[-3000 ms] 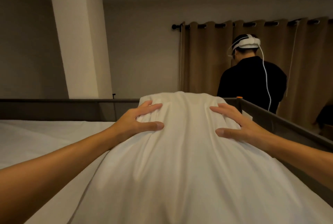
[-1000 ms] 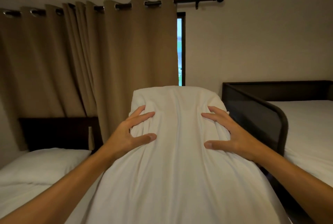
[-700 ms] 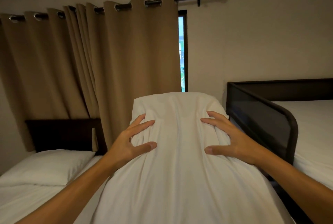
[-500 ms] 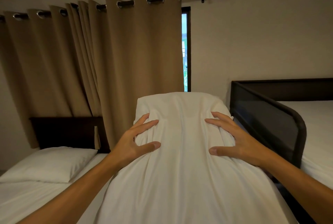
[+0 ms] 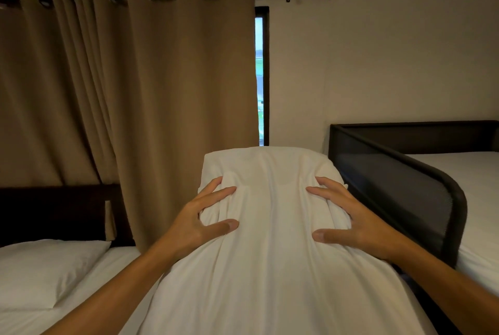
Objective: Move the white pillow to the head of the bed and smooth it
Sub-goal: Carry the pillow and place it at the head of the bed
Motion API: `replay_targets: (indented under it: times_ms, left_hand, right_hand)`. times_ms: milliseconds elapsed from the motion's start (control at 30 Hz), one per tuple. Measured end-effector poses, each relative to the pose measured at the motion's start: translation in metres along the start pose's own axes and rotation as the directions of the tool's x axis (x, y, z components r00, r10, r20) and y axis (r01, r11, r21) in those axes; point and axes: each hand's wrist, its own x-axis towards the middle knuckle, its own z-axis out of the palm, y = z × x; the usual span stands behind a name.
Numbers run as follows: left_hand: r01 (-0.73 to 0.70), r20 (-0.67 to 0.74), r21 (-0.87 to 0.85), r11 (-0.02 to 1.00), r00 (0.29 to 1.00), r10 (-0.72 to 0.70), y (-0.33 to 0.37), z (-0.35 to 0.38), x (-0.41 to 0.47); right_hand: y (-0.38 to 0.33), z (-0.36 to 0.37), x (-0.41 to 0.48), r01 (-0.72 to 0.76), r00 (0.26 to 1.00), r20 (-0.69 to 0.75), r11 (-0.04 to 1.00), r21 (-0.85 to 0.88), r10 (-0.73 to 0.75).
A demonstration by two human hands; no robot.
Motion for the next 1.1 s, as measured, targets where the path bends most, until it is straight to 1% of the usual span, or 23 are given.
replay_targets:
  times_ms: [133, 267, 433, 567, 667, 800, 1100]
  left_hand:
    - [-0.036, 0.053, -0.048, 0.998, 0.998, 0.038, -0.037, -0.008, 0.042]
    - [-0.089, 0.068, -0.074, 0.993, 0.993, 0.094, -0.061, -0.011, 0.078]
    - [-0.172, 0.11, -0.128, 0.977, 0.976, 0.186, -0.08, -0.004, 0.128]
    - [-0.218, 0.109, -0.162, 0.962, 0.965, 0.237, -0.078, 0.021, 0.153]
    - [-0.222, 0.113, -0.168, 0.96, 0.964, 0.243, -0.07, 0.041, 0.16]
    - [-0.249, 0.096, -0.18, 0.952, 0.958, 0.269, -0.056, 0.06, 0.164]
    - [-0.305, 0.097, -0.151, 0.94, 0.942, 0.322, -0.041, 0.072, 0.2]
  right_hand:
    - [0.014, 0.008, 0.036, -0.055, 0.998, -0.038, 0.996, -0.065, 0.053]
    - [0.021, 0.01, 0.059, -0.116, 0.991, -0.082, 0.99, -0.076, 0.11]
    - [0.029, -0.004, 0.075, -0.14, 0.98, -0.157, 0.984, -0.113, 0.121]
    - [0.037, -0.025, 0.07, -0.128, 0.976, -0.195, 0.98, -0.152, 0.097]
    - [0.044, -0.044, 0.063, -0.134, 0.975, -0.202, 0.975, -0.177, 0.097]
    - [0.053, -0.065, 0.054, -0.106, 0.975, -0.212, 0.974, -0.198, 0.063]
    - [0.067, -0.089, 0.059, -0.116, 0.97, -0.233, 0.974, -0.195, 0.069]
